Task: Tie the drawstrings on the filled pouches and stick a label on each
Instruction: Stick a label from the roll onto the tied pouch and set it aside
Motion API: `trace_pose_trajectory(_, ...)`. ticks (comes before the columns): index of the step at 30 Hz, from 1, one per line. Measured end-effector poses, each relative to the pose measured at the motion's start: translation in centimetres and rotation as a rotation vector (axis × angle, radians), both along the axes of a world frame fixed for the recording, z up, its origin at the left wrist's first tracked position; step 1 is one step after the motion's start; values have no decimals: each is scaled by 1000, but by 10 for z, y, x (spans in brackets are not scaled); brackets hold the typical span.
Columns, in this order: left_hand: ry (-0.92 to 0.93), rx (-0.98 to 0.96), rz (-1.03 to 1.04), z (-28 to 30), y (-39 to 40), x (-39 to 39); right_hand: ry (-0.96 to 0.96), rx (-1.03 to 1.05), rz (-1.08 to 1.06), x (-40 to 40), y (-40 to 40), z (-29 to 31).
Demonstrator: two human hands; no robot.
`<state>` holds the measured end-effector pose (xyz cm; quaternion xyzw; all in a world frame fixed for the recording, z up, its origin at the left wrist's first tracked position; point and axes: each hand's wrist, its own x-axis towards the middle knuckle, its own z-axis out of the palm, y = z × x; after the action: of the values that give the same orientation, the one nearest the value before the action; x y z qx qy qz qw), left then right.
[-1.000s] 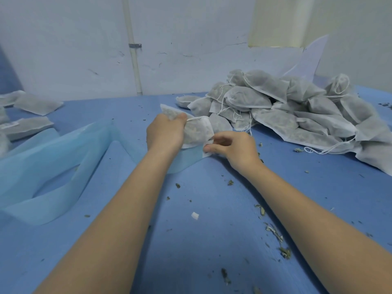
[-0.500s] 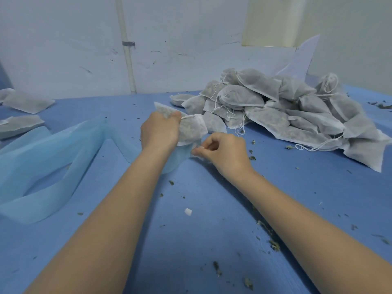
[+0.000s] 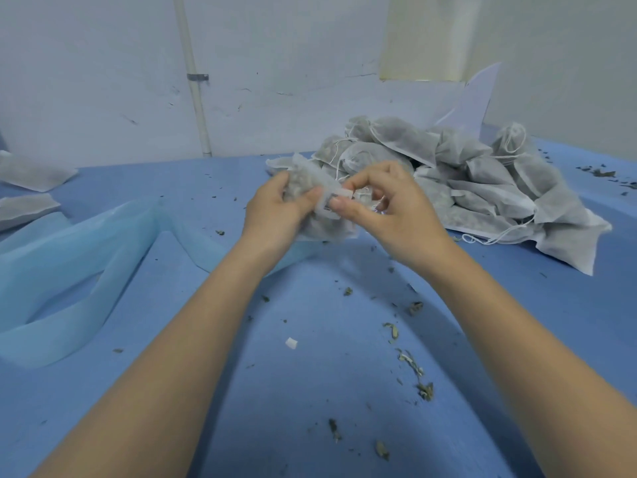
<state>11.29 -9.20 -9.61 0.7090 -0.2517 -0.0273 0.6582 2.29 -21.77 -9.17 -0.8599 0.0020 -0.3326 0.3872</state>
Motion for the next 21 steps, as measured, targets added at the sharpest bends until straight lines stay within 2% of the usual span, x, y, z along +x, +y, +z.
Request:
trace_pose_trajectory(4,8,16,-82,-2,-6,-7,-2,25,-44,-1,-10,0)
trace_pose_trajectory(13,125,-105,-222,-2,-8,-9,19,65,-97,-1,-13,-2)
trace_pose_trajectory(17,85,-63,-322,-3,-4,-8,-3,81,-100,-3,-14,-5)
trace_pose_trajectory(21,11,-13,-314,-6,-6,-8,51,297,41,-4,-16,-5)
